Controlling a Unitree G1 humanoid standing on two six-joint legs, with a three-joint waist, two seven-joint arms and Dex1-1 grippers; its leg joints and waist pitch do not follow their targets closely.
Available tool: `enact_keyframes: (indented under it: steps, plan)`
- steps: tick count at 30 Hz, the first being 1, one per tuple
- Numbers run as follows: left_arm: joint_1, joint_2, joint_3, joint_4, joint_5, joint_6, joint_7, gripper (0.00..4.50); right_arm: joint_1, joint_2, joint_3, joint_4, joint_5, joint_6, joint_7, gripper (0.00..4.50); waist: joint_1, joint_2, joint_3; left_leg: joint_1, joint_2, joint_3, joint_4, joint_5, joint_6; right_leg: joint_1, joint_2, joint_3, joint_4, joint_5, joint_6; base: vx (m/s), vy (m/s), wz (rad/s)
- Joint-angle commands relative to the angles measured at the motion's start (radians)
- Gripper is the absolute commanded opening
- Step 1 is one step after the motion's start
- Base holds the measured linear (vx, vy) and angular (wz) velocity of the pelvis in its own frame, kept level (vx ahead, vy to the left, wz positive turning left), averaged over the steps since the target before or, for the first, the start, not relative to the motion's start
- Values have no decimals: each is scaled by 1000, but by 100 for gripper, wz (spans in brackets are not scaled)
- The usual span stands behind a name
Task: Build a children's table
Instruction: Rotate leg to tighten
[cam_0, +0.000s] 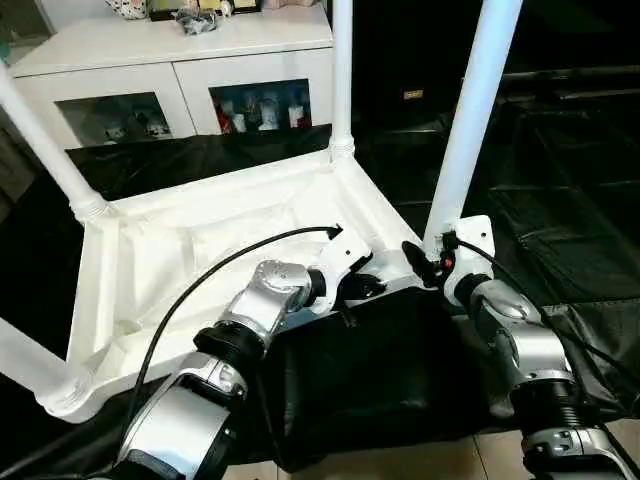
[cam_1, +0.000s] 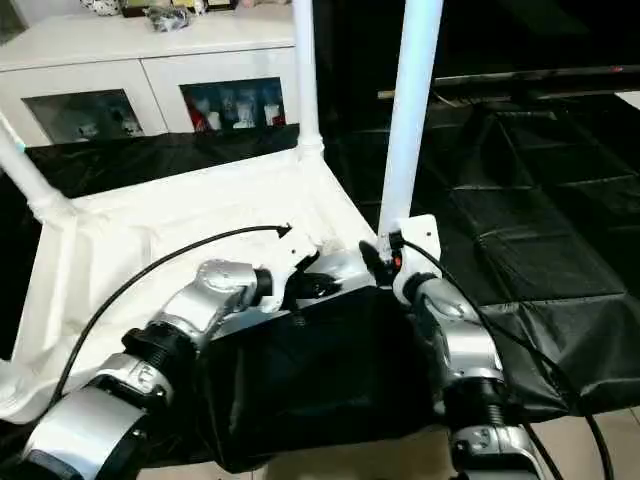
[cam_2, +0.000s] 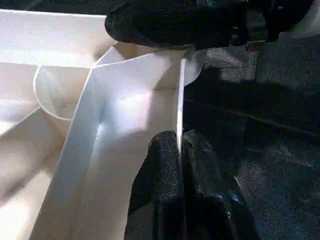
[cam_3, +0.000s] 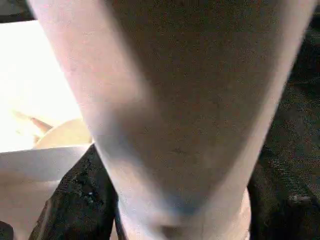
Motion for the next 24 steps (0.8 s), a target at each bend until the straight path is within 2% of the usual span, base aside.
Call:
enact_keyframes:
  steps: [1,3,4,5,7,9,10,13,14,15,17,19,20,24]
  plan:
    - [-27,-39,45,-22,-37,-57,17,0,34,58,71,18,39,37,115,345,-6,-21,-59,16,50,-33,-74,-302,73,37,-40,27,-85,-355,-186,0,0,0]
    - [-23,-27,39,-18,-39,-72,-12,0,34,35,87,2,33,28,144,354,-8,-22,-57,14,49,-33,-75,-307,75,39,-40,26,-85,-353,-189,0,0,0]
    - [-13,-13,30,-28,-45,-81,-53,0,37,10,98,-13,36,28,179,372,-8,-22,-58,17,49,-33,-74,-312,75,38,-40,26,-86,-361,-189,0,0,0]
    - [-6,-5,25,-36,-49,-85,-76,0,39,-4,105,-24,41,29,200,383,-8,-27,-57,15,50,-33,-74,-312,77,40,-40,26,-86,-363,-190,0,0,0]
    - [14,17,14,-67,-64,-87,-142,0,51,-46,128,-53,47,28,273,383,-7,-24,-58,15,51,-33,-74,-306,83,40,-42,27,-84,-355,-193,0,0,0]
    - [33,37,5,-99,-78,-78,-200,0,68,-87,152,-88,52,27,349,383,-5,-27,-58,10,53,-32,-73,-285,99,45,-42,27,-80,-328,-202,0,0,0]
    - [53,65,-9,-137,-89,-69,-264,0,90,-137,176,-132,61,24,445,383,-5,-25,-58,11,53,-31,-73,-284,103,43,-42,28,-81,-328,-204,0,0,0]
    - [76,106,-28,-179,-94,-51,-342,0,117,-199,195,-185,73,30,566,383,6,-23,-57,13,59,-30,-73,-279,111,43,-41,28,-78,-333,-210,0,0,0]
    - [84,121,-33,-193,-98,-45,-370,0,123,-215,197,-197,75,31,591,383,4,-32,-57,12,60,-28,-73,-275,113,41,-39,28,-77,-325,-214,0,0,0]
    - [91,135,-36,-202,-100,-37,-395,0,129,-232,200,-207,79,25,619,383,8,-27,-58,14,61,-29,-73,-276,111,41,-42,29,-75,-325,-217,0,0,0]
    - [98,158,-39,-213,-101,-33,-430,0,135,-263,207,-220,89,21,666,383,9,-25,-59,14,62,-29,-73,-262,111,40,-39,29,-70,-292,-231,0,0,0]
    - [100,170,-38,-215,-101,-27,-443,0,138,-283,213,-228,102,26,699,349,11,-24,-58,15,62,-28,-72,-264,108,39,-40,30,-70,-284,-240,0,0,0]
    - [105,182,-38,-231,-102,-12,-461,0,138,-294,214,-237,116,35,722,349,11,-28,-58,16,62,-27,-72,-265,107,39,-40,30,-70,-284,-240,0,0,0]
    - [112,191,-37,-250,-105,0,-472,0,137,-296,212,-245,123,46,738,318,15,-27,-58,15,61,-27,-71,-256,103,40,-41,31,-69,-286,-241,0,0,0]
